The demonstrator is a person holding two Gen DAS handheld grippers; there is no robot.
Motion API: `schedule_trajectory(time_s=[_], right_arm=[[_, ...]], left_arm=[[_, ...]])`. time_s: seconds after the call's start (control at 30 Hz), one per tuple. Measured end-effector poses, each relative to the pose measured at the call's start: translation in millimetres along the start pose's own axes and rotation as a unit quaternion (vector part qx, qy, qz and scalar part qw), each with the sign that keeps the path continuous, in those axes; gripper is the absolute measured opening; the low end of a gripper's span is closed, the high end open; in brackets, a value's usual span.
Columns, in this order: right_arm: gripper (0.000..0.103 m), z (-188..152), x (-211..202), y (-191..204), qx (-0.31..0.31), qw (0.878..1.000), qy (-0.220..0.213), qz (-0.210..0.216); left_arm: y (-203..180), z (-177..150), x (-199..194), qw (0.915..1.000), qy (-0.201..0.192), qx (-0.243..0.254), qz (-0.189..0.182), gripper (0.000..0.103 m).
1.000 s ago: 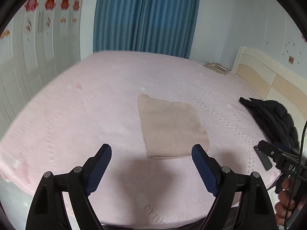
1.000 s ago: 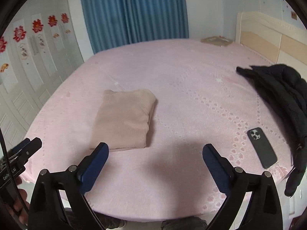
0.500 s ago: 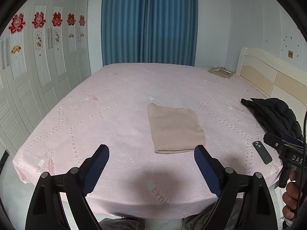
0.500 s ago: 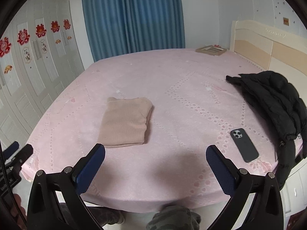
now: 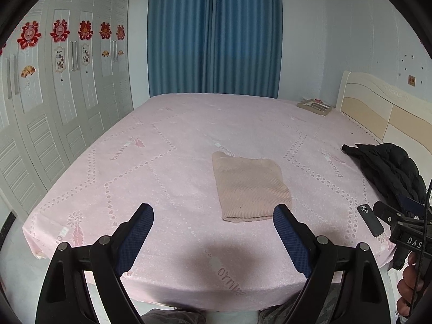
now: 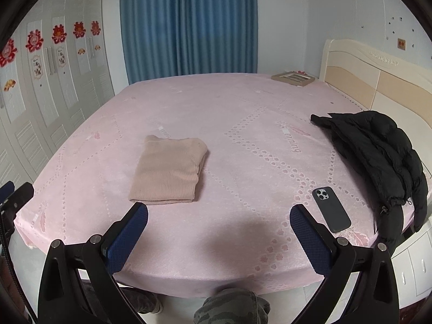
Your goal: Fold small clothes
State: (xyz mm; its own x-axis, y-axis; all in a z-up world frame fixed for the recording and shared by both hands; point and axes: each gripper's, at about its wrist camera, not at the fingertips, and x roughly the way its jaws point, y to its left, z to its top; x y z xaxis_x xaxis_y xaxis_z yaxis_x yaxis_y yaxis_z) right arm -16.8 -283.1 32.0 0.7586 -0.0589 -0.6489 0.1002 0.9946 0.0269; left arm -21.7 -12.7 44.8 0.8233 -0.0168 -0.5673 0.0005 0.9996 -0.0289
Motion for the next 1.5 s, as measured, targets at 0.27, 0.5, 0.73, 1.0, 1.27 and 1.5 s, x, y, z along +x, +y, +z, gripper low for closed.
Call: schedule_trajectory(time_s=[0.27,0.5,0.73,1.0,1.27,1.5], right_arm=[[0.103,-0.6,0.4,2.3,-0.001,1.0,0.0,0.004],[0.103,-1.5,0.0,2.8,-0.001,1.0,0.001,0.007],[0.103,-1.1,0.2,3.9,-0.002,1.0,0.0,0.006],[0.103,-1.0,0.1,4.5,-0.001,1.0,0.0,0.007],[0.103,0.0,-2.4,4.2,0.002,1.0,-0.002,0.008],[0.103,0.6,-3.0,3.8,0.004,1.0,-0.001,0.008]], left_arm=[[-0.6,2.0,-0.5,1.0,0.0,-0.004,0.003,0.09],[2.3,3.7,-1.6,0.9999,-0.001,-0.007,0.007,0.09],[3.7,4.6,-2.6,0.9999,0.001,-0.01,0.006,0.09],[5.5,5.8,-2.7,0.9999,0.0,-0.011,0.007,0.09],[6.2,6.0,-3.4,0.9999,-0.001,-0.011,0.007,0.09],[6.7,7.0,-4.6,0.9999,0.0,-0.014,0.007,0.09]])
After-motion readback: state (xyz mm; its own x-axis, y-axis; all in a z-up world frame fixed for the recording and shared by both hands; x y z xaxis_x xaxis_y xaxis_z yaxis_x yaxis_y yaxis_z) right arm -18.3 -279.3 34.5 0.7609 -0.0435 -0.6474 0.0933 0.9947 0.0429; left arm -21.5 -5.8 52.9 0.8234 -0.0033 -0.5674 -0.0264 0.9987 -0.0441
